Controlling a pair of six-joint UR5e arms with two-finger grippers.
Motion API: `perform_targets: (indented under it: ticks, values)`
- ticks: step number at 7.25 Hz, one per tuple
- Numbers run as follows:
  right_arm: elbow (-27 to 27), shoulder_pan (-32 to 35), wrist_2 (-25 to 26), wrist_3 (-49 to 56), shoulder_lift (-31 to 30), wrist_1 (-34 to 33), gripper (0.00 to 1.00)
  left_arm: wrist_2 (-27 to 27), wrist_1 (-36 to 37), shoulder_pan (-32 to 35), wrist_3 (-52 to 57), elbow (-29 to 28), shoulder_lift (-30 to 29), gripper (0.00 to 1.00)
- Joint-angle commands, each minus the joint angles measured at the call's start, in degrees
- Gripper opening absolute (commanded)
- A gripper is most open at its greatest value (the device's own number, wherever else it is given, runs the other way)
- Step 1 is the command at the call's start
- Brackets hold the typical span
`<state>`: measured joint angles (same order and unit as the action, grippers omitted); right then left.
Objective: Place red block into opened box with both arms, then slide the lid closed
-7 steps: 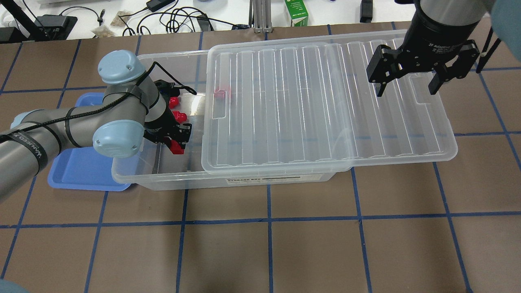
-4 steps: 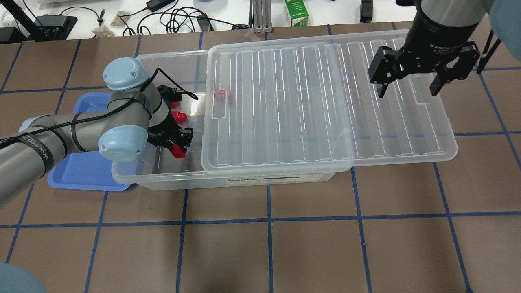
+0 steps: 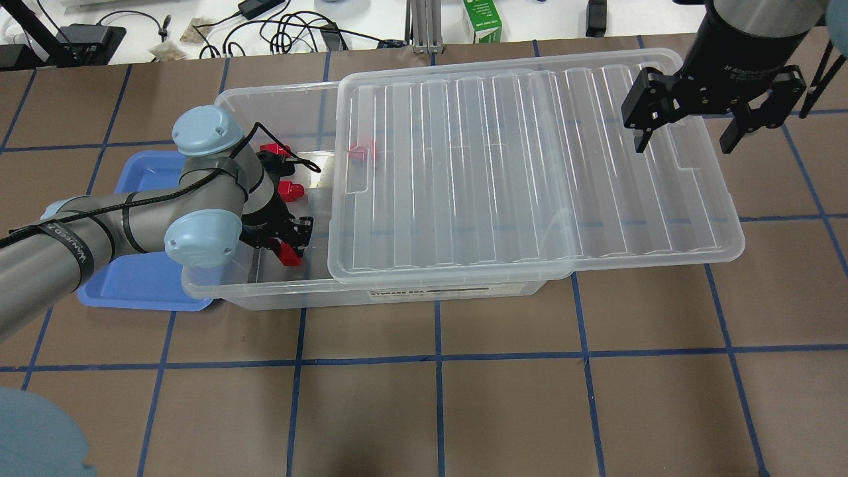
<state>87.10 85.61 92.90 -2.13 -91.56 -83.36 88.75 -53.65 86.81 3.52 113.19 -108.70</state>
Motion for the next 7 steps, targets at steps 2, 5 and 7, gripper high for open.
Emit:
perform_targets:
  ticks: [2, 5, 7]
  values:
    - [-0.2, -0.9, -0.1, 0.1, -0.5, 0.4, 1.0, -0.2, 0.0, 0.2, 0.6, -1.5, 1.5, 1.0]
    - [-0.3, -1.6, -0.4, -0.2, 0.2, -1.1, 1.0, 0.0, -8.4, 0.6, 0.4, -6.4, 6.5, 1.0]
    - [0.0, -5.3, -0.2, 3.1, 3.1, -3.0, 1.0, 0.9, -20.3, 1.0, 0.0, -13.5, 11.1, 1.0]
